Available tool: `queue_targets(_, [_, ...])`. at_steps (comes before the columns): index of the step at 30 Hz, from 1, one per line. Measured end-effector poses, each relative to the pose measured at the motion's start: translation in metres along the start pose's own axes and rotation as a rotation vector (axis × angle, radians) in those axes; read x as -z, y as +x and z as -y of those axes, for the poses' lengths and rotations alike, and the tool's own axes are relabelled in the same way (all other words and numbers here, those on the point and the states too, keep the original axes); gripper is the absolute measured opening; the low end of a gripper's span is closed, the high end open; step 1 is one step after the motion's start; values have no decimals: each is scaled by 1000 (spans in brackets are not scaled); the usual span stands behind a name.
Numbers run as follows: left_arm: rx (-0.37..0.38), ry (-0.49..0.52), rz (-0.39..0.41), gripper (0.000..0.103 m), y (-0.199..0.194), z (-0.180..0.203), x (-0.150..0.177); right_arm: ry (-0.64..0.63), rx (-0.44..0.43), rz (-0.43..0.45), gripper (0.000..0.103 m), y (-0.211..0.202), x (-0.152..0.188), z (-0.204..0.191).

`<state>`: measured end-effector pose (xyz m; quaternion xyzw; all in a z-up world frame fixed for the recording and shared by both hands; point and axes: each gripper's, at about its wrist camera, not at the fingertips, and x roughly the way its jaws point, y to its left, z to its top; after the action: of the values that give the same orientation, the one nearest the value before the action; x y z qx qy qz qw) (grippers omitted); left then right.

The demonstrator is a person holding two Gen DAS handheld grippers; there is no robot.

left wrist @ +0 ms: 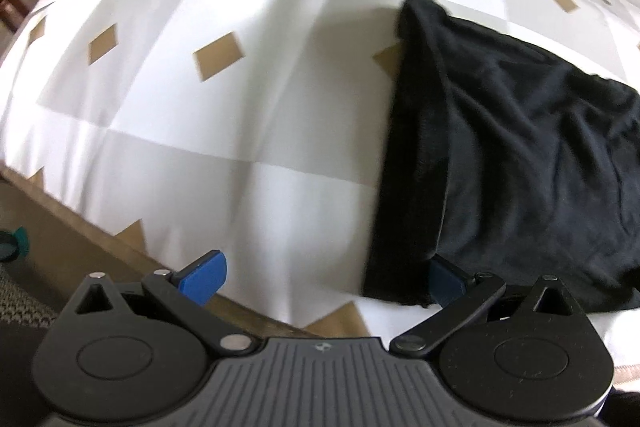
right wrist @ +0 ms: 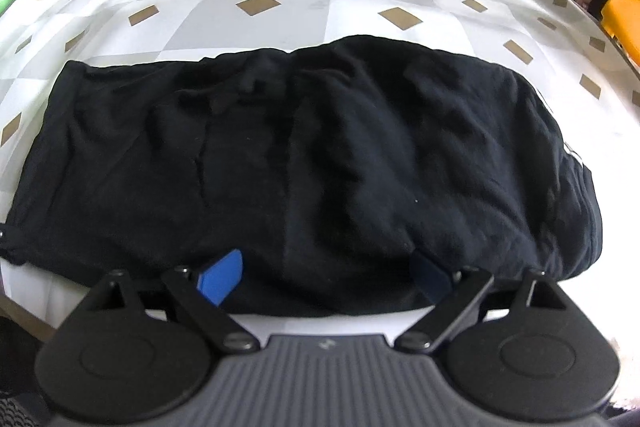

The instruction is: Fold clothes

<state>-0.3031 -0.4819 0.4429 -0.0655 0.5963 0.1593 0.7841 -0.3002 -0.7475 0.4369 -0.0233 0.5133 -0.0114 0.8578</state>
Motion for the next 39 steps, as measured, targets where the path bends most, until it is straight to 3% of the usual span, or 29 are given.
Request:
queue_targets(9, [-71, -22, 63, 103, -12, -5, 2, -17, 15, 17, 90, -5, -1, -3])
queue_targets(11, [-84, -35, 74, 103, -16, -1, 7, -41, -15, 57, 90, -12, -1, -8])
queue_targets(14, [-43, -74, 60, 103, -10, 2, 0, -91, -85, 107, 90, -23, -1, -19])
queue_targets(24, [-11, -52, 48, 103, 2, -6, -13, -341, -246, 139, 84, -33, 7, -82])
queue_targets(39, [-19, -2, 59, 103, 2, 7, -18, -414, -219, 147, 84, -13, 10, -129])
